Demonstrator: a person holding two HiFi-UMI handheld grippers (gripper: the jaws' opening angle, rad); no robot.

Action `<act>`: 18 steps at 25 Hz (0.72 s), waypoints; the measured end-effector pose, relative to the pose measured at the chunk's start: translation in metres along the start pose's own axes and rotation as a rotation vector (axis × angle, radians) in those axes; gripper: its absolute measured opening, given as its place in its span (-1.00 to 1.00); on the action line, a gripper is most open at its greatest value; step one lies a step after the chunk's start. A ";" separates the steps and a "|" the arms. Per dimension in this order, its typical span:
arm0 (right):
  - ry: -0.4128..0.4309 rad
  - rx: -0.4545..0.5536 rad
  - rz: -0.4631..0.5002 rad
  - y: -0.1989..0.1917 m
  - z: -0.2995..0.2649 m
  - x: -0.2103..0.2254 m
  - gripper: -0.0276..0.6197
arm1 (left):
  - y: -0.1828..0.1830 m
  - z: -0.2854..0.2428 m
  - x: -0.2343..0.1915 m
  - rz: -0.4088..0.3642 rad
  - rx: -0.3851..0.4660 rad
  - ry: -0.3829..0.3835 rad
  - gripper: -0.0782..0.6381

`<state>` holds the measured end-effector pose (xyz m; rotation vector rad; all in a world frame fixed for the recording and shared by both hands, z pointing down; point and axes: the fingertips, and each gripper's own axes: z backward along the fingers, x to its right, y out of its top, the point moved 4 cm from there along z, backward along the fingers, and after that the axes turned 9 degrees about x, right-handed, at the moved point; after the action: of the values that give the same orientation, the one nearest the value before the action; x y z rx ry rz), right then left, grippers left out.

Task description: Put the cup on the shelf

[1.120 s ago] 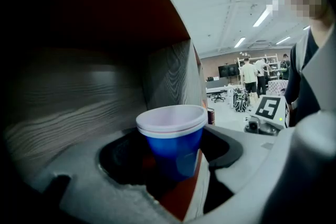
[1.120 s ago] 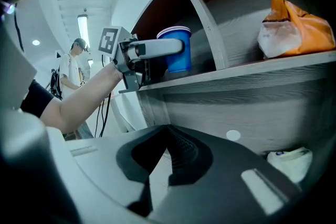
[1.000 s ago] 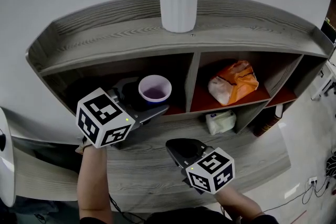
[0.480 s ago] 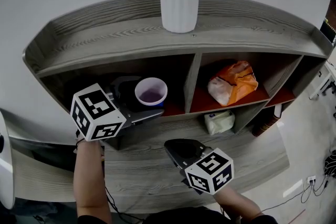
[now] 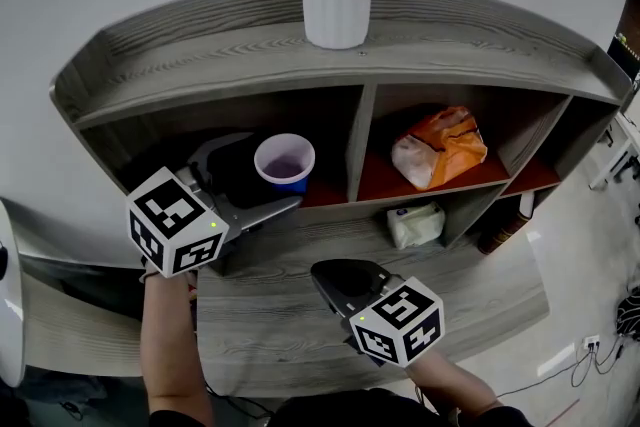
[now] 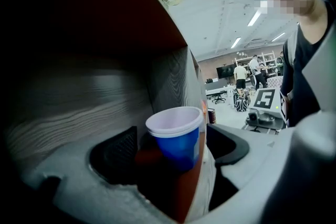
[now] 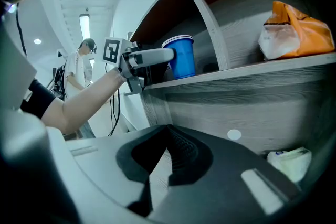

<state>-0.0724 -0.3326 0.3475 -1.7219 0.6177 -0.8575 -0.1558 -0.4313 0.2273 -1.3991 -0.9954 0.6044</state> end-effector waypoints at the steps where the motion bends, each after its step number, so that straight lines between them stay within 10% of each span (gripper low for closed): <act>1: 0.002 -0.002 0.003 -0.001 0.002 -0.001 -0.91 | -0.002 0.002 0.003 0.004 0.000 0.006 0.38; 18: 0.039 -0.003 0.017 -0.014 0.033 -0.013 -0.91 | 0.002 0.050 0.069 -0.089 0.135 0.350 0.39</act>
<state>-0.0543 -0.2988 0.3518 -1.7038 0.6589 -0.8805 -0.1642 -0.3466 0.2343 -1.2800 -0.7187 0.3386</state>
